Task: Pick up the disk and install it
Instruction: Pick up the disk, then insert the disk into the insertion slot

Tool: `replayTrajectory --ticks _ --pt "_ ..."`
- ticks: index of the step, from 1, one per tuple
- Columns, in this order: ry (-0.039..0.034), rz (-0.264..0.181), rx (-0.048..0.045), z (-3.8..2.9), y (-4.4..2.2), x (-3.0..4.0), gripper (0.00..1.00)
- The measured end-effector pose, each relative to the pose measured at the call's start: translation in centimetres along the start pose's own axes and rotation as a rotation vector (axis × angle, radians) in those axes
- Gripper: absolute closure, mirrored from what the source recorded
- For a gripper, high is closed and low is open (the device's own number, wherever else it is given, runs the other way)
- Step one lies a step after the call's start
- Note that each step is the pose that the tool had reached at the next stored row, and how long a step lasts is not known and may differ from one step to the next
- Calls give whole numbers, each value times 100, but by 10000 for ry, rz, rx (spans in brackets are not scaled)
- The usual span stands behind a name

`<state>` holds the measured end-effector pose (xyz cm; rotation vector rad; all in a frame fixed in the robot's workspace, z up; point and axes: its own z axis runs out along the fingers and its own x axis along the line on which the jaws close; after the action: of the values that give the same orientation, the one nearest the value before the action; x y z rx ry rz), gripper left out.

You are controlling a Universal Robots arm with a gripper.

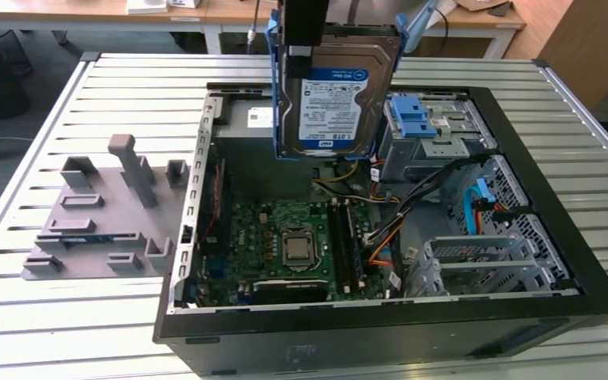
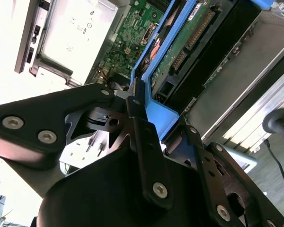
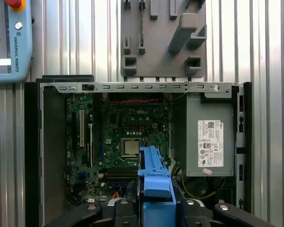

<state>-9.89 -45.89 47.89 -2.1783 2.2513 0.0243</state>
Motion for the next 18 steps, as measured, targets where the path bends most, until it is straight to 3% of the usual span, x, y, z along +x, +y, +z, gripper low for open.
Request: replayTrajectory --ticks 3,18 --pt "0 -1 0 2 -43 -1 64" --pt "1 -1 -1 1 -51 4 64"
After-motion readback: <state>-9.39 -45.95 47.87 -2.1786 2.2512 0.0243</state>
